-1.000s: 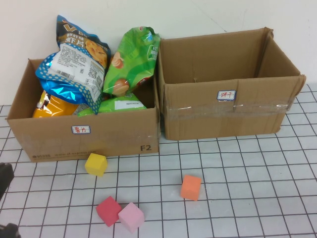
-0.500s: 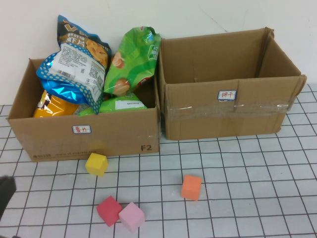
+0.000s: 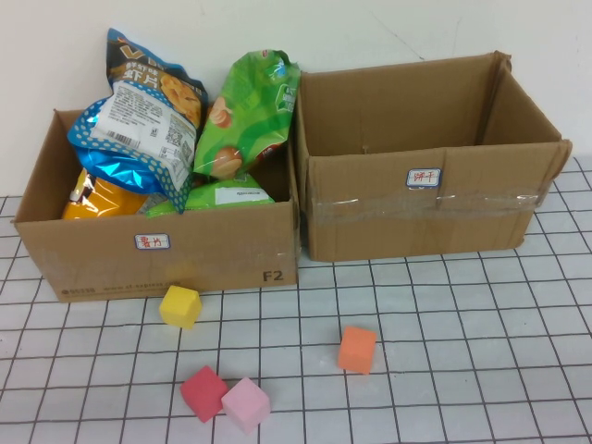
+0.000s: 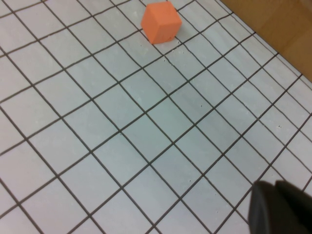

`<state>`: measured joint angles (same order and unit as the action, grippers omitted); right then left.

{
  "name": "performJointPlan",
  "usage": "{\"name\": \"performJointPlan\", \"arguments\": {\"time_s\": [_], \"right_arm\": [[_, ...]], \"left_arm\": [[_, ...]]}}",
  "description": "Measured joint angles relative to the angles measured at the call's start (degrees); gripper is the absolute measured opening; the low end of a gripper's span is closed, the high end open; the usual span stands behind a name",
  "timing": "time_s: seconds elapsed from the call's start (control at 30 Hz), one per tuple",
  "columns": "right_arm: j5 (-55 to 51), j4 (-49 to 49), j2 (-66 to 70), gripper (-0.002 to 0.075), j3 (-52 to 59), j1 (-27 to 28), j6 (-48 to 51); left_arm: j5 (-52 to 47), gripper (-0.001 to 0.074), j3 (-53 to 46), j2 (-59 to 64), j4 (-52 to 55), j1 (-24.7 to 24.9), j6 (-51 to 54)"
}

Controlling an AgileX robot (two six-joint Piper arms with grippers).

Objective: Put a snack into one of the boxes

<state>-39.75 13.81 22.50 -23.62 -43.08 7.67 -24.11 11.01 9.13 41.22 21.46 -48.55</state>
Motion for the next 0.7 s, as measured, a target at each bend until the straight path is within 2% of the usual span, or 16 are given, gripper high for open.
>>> {"name": "performJointPlan", "arguments": {"time_s": [0.17, 0.33, 0.7], "right_arm": [[0.0, 0.0, 0.0, 0.0001, 0.0, 0.0, 0.0], [0.0, 0.0, 0.0, 0.0001, 0.0, 0.0, 0.0], [0.0, 0.0, 0.0, 0.0001, 0.0, 0.0, 0.0]], "left_arm": [[3.5, -0.0001, -4.6, -5.4, -15.3, -9.1, 17.5], [6.9, -0.0001, -9.9, -9.5, -24.0, -14.5, 25.3], [5.4, -0.0001, -12.4, -9.6, -33.4, -16.1, 36.0]]}}
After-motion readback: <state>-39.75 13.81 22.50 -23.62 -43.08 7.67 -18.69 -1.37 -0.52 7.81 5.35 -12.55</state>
